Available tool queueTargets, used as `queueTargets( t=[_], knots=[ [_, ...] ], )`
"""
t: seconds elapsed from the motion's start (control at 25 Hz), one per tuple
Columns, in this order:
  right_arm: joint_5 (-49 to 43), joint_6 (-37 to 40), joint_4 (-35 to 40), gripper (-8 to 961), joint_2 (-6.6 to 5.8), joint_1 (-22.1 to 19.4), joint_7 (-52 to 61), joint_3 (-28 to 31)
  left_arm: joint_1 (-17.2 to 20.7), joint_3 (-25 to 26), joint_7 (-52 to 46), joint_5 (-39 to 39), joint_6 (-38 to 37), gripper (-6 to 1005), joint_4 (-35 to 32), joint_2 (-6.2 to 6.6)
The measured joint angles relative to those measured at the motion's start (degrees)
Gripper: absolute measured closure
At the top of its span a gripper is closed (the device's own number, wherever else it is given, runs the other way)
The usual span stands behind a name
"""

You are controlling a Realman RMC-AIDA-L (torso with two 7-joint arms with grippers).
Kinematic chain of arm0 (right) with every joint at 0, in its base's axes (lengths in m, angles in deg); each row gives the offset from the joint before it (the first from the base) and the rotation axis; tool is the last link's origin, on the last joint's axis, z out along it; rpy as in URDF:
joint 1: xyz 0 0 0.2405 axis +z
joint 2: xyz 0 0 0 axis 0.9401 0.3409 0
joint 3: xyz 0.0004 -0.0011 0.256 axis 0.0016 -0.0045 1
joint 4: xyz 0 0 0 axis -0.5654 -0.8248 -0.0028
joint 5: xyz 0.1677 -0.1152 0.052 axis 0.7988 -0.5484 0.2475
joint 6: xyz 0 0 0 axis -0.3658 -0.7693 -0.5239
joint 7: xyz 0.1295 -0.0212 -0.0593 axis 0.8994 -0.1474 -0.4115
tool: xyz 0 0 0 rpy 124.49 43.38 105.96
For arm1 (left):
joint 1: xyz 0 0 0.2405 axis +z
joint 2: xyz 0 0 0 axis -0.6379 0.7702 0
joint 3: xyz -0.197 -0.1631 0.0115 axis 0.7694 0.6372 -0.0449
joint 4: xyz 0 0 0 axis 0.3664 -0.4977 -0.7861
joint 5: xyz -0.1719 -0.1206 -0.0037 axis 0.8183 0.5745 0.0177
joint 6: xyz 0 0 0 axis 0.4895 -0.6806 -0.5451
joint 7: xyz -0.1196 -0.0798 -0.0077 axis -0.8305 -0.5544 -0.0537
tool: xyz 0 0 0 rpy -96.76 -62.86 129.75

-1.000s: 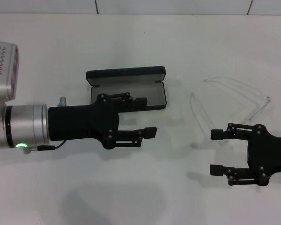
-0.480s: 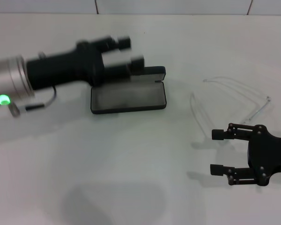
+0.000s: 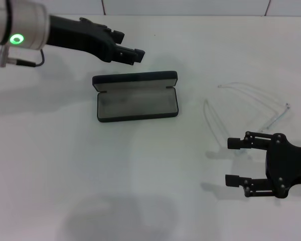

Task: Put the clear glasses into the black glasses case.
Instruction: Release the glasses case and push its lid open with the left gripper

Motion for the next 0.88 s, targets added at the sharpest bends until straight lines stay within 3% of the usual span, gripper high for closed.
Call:
queueTargets(
  t=[0.32, 0.6, 0.88],
  knots=[
    [0.32, -0.1, -0.03, 171, 0.0, -0.28, 0.0, 0.16, -4.28, -12.0, -7.51, -15.74, 0.47, 241, -3.22, -0.74],
    [1.37, -0.09, -0.88, 171, -0.15, -0.6, 0.0, 0.14, -6.08, -20.86, -10.75, -20.87, 6.82, 245, -0.32, -0.94],
    [1.4, 0.35, -1.58, 170, -0.22, -0.72, 0.0, 0.13, -6.43, -22.18, -11.21, -21.74, 9.34, 251, 1.81, -0.99]
  ],
)
